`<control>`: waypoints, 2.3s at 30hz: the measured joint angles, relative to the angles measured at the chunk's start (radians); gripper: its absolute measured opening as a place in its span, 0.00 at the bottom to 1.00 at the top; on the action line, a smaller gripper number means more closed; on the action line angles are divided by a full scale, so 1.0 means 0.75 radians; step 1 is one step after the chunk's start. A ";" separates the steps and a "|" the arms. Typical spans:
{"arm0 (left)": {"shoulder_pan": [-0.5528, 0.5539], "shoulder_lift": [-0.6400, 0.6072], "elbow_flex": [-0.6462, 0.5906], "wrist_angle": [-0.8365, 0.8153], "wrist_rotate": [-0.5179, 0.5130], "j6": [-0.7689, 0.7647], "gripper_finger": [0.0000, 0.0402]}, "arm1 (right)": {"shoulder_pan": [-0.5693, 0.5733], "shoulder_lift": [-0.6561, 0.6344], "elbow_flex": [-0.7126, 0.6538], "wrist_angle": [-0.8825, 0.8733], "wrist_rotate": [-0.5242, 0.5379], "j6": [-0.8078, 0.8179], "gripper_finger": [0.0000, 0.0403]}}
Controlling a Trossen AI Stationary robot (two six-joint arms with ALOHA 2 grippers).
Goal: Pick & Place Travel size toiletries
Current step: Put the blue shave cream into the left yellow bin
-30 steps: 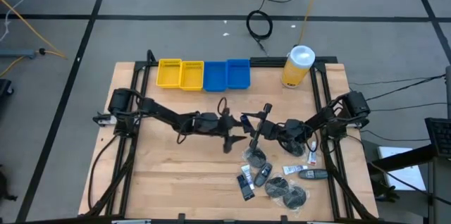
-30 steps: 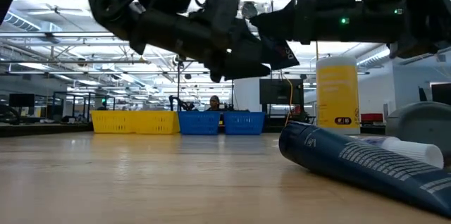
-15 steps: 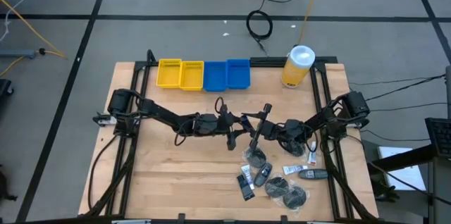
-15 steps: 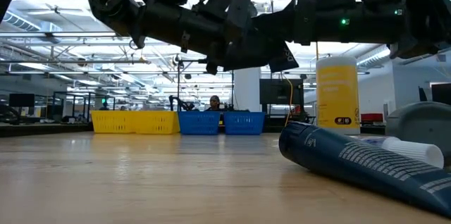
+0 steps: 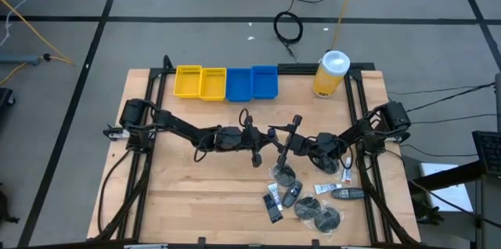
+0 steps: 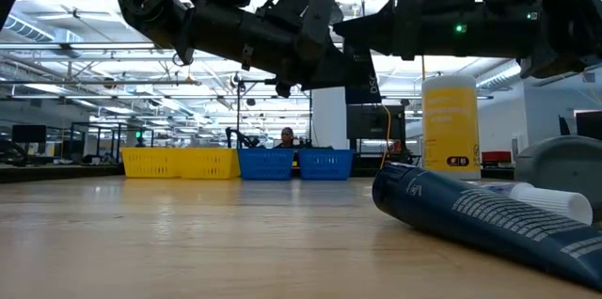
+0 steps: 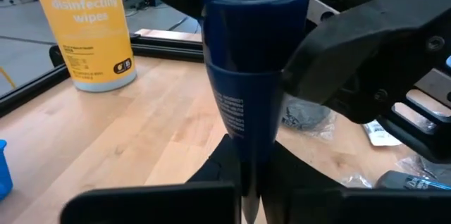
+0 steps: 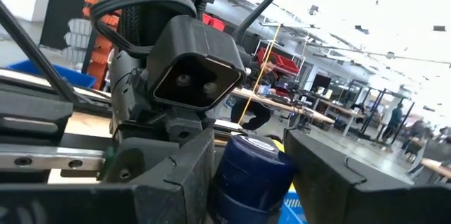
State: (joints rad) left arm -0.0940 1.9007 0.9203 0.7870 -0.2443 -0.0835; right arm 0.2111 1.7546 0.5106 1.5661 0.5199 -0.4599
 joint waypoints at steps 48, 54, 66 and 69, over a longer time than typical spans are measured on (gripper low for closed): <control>1.147 -0.719 -0.087 -1.748 -0.060 -0.166 0.07 | 0.303 -0.382 -0.126 -0.230 0.209 -0.202 0.66; 1.371 -0.650 -0.089 -1.709 0.074 -0.135 0.08 | 0.303 -0.382 -0.125 -0.236 0.211 -0.183 0.66; 1.539 -0.475 -0.089 -1.681 0.500 -0.104 0.08 | 0.303 -0.382 -0.125 -0.242 0.212 -0.144 0.66; 1.561 -0.464 -0.089 -1.677 0.578 -0.101 0.08 | 0.303 -0.381 -0.125 -0.253 0.212 -0.140 0.66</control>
State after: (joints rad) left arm 1.0770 1.5524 0.8536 -0.4706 0.1889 -0.1593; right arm 0.4381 1.4685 0.4168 1.3766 0.6788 -0.5648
